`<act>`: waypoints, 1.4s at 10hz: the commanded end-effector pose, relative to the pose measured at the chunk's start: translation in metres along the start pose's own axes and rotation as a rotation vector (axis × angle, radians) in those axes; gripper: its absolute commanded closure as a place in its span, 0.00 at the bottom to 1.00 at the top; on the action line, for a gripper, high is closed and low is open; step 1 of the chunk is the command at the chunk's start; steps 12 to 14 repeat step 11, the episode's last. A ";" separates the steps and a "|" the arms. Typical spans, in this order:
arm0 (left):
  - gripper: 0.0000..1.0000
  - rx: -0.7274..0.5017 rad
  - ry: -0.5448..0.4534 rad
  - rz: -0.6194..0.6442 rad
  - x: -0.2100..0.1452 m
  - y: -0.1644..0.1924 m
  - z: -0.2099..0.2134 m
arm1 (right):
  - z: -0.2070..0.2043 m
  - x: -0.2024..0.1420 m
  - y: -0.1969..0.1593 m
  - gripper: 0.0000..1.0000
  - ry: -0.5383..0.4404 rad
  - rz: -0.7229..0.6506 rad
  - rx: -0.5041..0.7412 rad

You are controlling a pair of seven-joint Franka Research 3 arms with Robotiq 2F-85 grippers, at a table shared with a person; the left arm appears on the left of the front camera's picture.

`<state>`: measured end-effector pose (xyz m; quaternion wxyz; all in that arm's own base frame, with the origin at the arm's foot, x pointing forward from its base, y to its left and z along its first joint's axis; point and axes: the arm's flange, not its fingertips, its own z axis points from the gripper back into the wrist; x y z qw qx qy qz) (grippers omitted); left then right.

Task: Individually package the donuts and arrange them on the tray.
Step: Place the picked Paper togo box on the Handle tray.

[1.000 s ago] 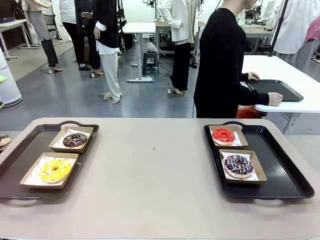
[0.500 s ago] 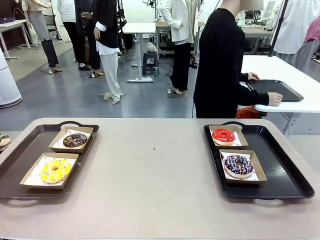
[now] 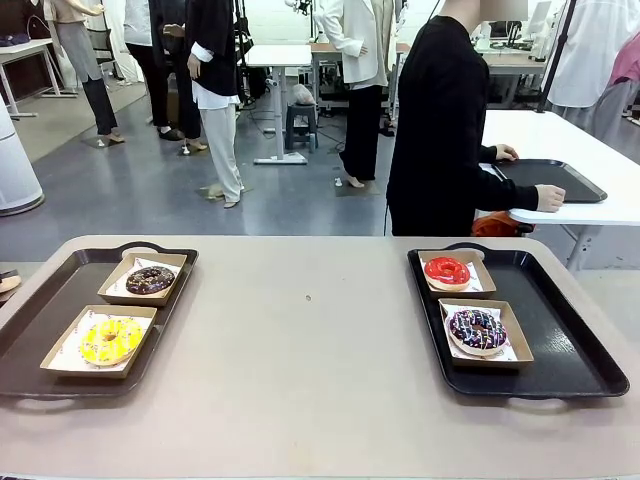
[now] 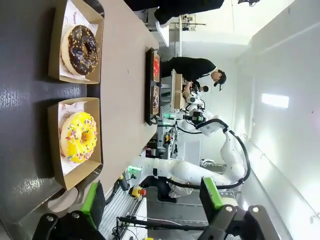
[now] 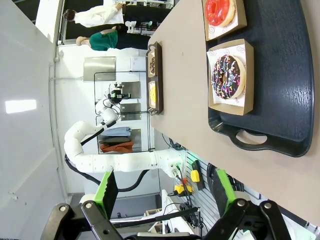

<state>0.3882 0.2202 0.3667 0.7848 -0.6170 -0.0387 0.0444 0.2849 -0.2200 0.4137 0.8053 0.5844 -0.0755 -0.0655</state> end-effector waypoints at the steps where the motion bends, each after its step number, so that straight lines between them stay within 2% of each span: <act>1: 0.00 -0.016 0.023 0.018 0.001 0.007 -0.004 | 0.001 -0.001 0.003 0.00 -0.005 -0.004 0.007; 14: 0.00 -0.016 0.023 0.018 0.001 0.007 -0.004 | 0.001 -0.001 0.003 0.00 -0.005 -0.004 0.007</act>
